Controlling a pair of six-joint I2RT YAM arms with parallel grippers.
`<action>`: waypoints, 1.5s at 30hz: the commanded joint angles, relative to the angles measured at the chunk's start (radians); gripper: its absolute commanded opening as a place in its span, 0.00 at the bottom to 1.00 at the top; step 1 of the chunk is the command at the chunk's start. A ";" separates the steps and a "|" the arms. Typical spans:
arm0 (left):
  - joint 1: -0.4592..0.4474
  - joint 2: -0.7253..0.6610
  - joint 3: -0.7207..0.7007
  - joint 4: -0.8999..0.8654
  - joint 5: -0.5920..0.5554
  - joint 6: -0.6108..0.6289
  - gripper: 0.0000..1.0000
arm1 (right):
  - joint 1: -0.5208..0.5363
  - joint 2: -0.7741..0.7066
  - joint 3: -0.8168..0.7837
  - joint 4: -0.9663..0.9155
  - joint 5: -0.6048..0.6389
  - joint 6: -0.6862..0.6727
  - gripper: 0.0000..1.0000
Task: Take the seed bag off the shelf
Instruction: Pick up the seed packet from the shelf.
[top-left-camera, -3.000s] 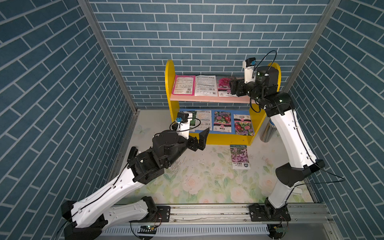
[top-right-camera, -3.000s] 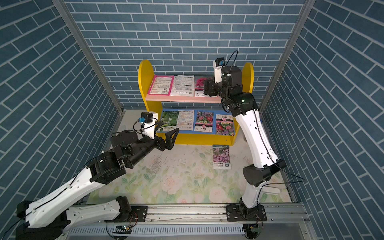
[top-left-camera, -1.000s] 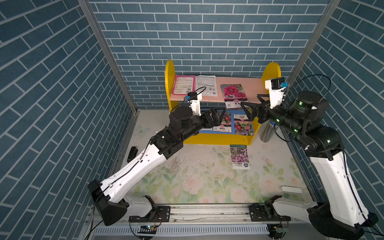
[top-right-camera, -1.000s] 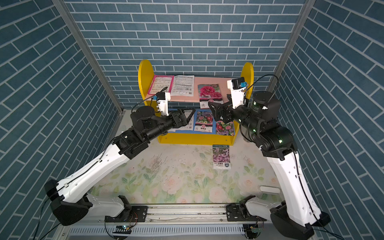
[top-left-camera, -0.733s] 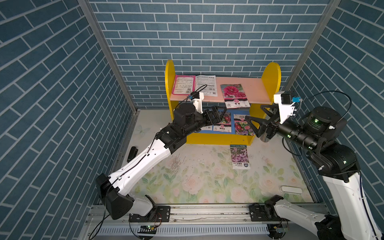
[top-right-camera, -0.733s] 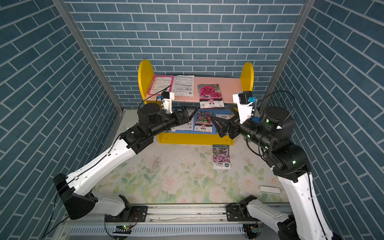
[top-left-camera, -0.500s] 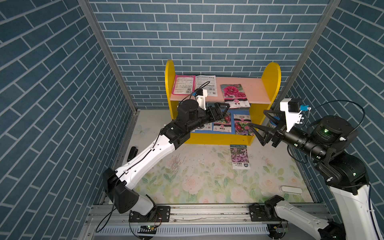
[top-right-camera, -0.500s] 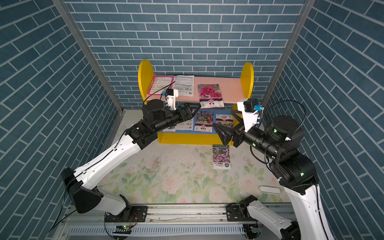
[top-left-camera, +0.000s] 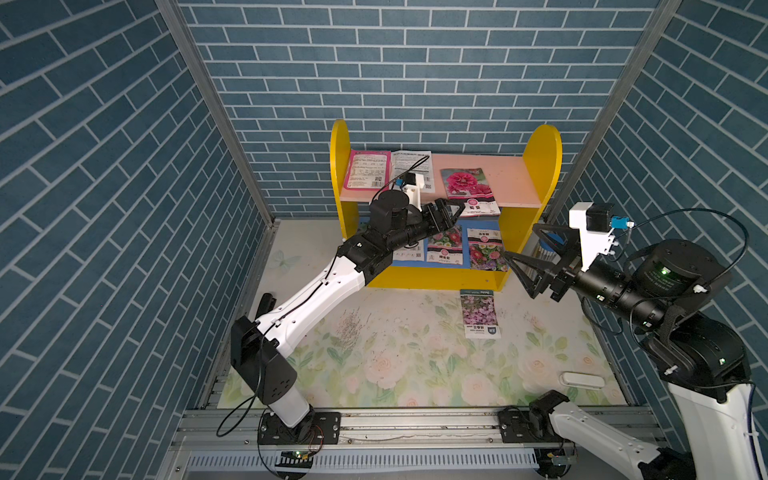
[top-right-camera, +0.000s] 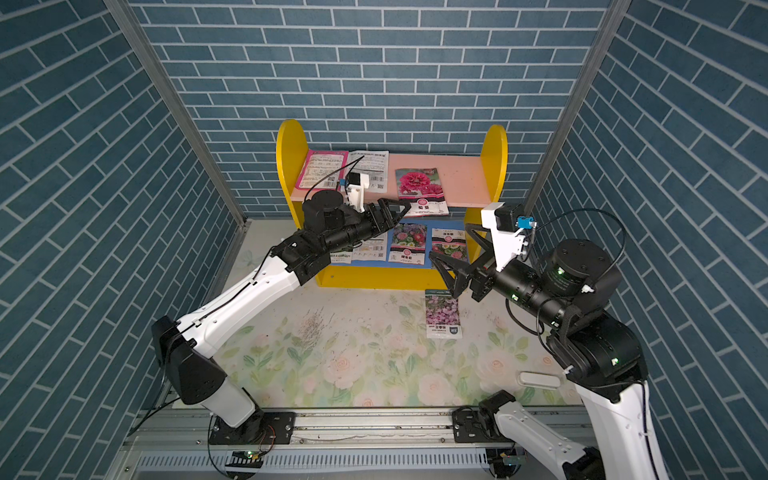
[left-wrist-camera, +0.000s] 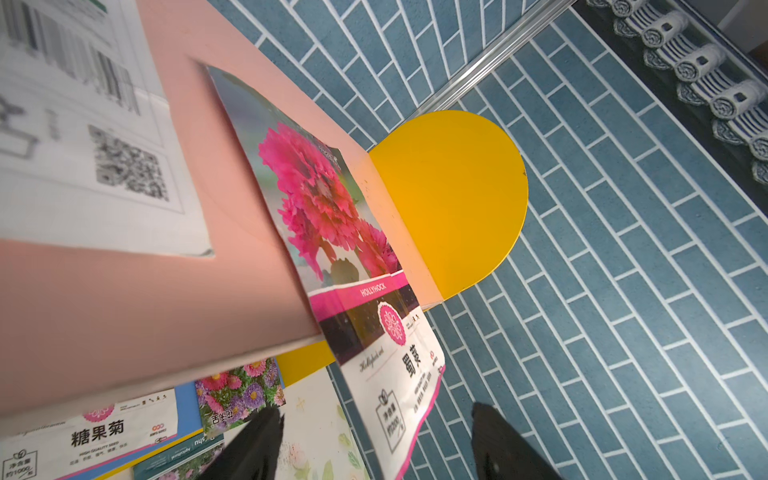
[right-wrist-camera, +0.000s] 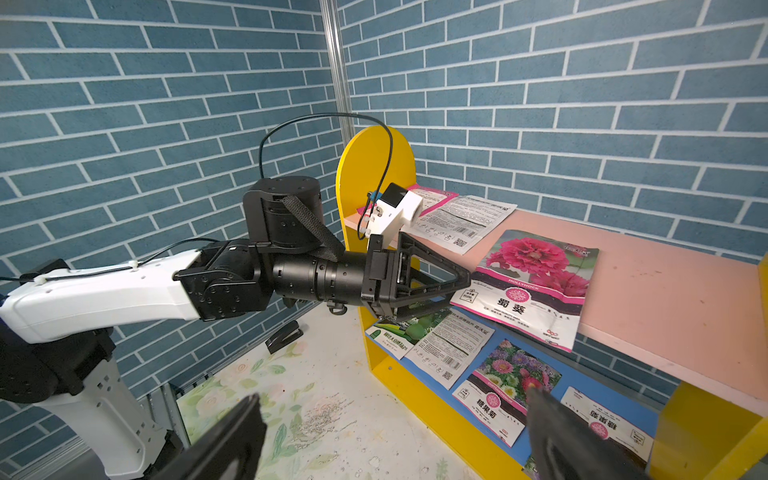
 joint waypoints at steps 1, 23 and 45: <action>0.008 0.020 0.033 0.039 0.031 -0.010 0.73 | 0.006 -0.015 -0.009 -0.012 0.010 -0.005 1.00; 0.013 0.073 0.078 0.091 0.109 0.003 0.09 | 0.006 -0.089 -0.129 0.065 0.065 0.040 0.97; 0.013 -0.363 -0.333 0.235 0.394 0.315 0.00 | 0.003 -0.104 -0.395 0.516 -0.148 0.246 0.89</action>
